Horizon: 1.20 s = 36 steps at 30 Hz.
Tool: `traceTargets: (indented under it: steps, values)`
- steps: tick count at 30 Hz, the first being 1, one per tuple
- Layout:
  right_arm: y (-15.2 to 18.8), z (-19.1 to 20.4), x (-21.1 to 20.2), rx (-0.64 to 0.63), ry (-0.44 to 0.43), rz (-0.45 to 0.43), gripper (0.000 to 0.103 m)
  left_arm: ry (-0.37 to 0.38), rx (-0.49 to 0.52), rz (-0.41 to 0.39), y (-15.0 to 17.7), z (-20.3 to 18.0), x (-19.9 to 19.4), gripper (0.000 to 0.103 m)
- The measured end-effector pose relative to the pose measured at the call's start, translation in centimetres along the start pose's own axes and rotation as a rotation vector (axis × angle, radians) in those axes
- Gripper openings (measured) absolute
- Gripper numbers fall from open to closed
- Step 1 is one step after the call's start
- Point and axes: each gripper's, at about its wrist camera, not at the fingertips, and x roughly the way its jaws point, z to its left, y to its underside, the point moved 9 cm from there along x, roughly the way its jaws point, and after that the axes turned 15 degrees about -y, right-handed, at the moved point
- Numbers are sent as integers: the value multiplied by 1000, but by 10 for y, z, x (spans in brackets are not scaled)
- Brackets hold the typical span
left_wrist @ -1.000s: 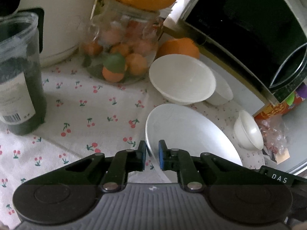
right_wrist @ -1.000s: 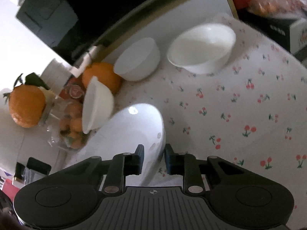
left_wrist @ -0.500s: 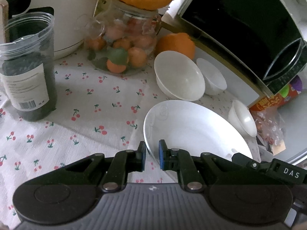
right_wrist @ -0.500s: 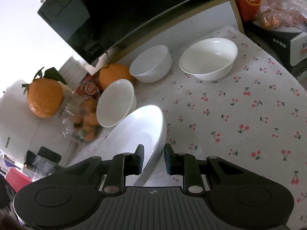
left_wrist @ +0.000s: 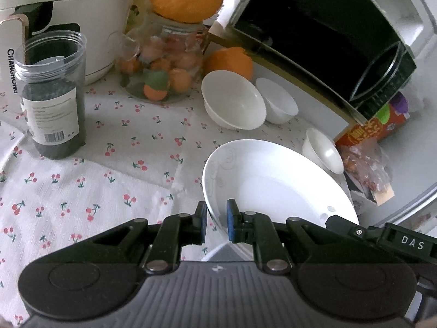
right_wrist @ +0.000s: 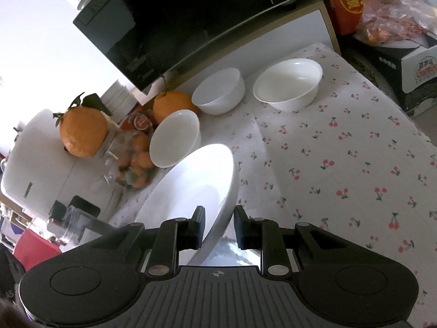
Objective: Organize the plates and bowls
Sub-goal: 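Carry the white plate with the left gripper onto the blue plate stack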
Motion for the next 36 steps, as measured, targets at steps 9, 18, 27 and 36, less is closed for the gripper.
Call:
traceTargets:
  steps: [9,18,27,36]
  values:
    - [21,4,-19,-2,-13,41,22,14,51,-6,16,1,-19,13]
    - [39,1,-32,-14,-20,89,22,31,109,9,36,5,-29,14]
    - [63,0,-34,-51,-2,147,22,18,187,-3,47,6,-37,14]
    - [71,-1,-36,-91,15,165,22,16,250,-12,58,7,-40,14]
